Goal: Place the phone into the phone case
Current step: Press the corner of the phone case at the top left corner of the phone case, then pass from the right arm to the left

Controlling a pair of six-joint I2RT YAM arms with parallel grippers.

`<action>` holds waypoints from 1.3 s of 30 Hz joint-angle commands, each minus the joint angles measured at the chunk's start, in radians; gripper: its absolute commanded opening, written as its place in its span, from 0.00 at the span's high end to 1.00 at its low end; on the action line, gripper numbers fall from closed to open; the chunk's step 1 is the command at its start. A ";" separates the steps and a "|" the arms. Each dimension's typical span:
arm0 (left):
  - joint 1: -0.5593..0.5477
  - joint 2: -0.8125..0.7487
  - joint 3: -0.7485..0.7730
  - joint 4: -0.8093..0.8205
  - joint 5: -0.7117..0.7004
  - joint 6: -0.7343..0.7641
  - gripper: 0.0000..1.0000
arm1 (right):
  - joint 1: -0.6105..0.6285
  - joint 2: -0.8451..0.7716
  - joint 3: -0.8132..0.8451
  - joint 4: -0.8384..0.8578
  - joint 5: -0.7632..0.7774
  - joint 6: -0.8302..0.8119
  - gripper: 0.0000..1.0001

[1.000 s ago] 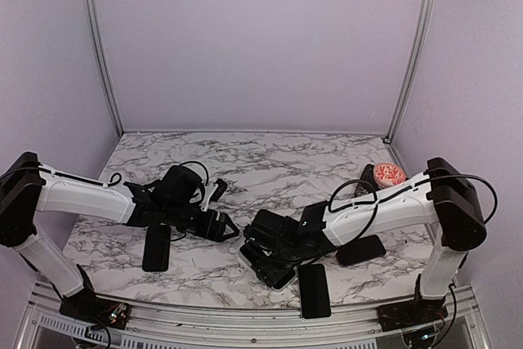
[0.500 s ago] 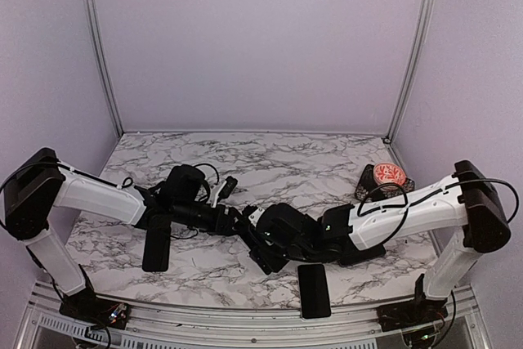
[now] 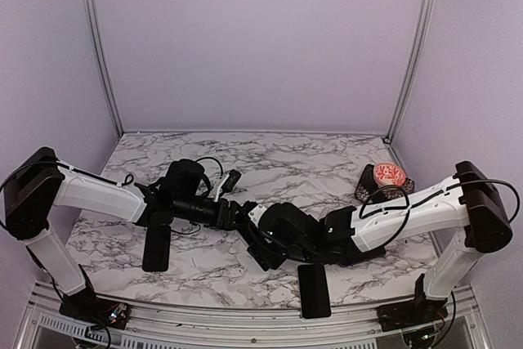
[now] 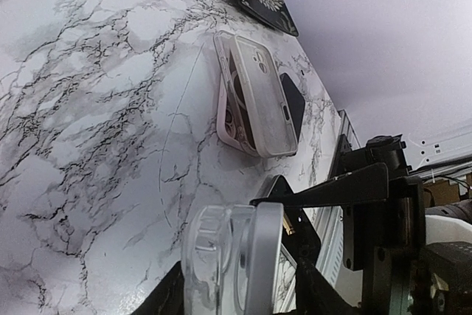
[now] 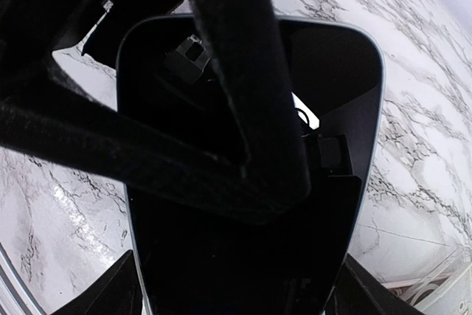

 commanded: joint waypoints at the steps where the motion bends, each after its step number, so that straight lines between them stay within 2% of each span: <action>1: 0.003 -0.007 0.002 0.028 0.032 0.006 0.48 | 0.008 -0.021 0.004 0.077 0.036 -0.010 0.56; 4: 0.004 0.002 0.005 0.035 0.039 -0.006 0.45 | 0.008 -0.016 -0.021 0.099 0.036 -0.027 0.56; 8: 0.003 0.039 0.019 0.044 0.074 -0.035 0.47 | 0.008 -0.002 -0.036 0.143 0.051 -0.059 0.57; 10: 0.003 0.039 0.015 0.050 0.076 -0.039 0.53 | 0.008 0.006 -0.039 0.161 0.062 -0.076 0.57; 18: 0.003 0.014 -0.020 0.052 0.056 0.003 0.85 | 0.008 0.011 -0.062 0.234 0.084 -0.082 0.57; 20: 0.002 0.017 -0.026 0.051 0.058 0.018 0.89 | 0.008 0.016 -0.065 0.243 0.081 -0.085 0.54; 22: 0.001 0.017 -0.030 0.048 0.057 0.039 0.91 | 0.007 0.016 -0.076 0.260 0.077 -0.082 0.46; 26: -0.011 0.007 -0.010 -0.032 0.030 0.133 0.94 | 0.000 -0.006 -0.097 0.278 0.050 -0.082 0.05; 28: -0.030 -0.001 0.040 -0.152 -0.027 0.229 0.95 | -0.004 -0.039 -0.122 0.293 0.030 -0.093 0.01; 30: -0.057 -0.004 0.104 -0.342 -0.120 0.350 0.97 | -0.015 -0.097 -0.161 0.326 -0.028 -0.111 0.01; 32: -0.080 -0.013 0.138 -0.437 -0.184 0.453 0.98 | -0.040 -0.174 -0.213 0.369 -0.139 -0.139 0.01; 37: -0.100 -0.068 0.123 -0.488 -0.207 0.582 0.98 | -0.216 -0.391 -0.386 0.539 -0.640 -0.185 0.01; 39: -0.117 -0.088 0.115 -0.491 -0.210 0.637 0.98 | -0.279 -0.456 -0.465 0.648 -0.756 -0.208 0.01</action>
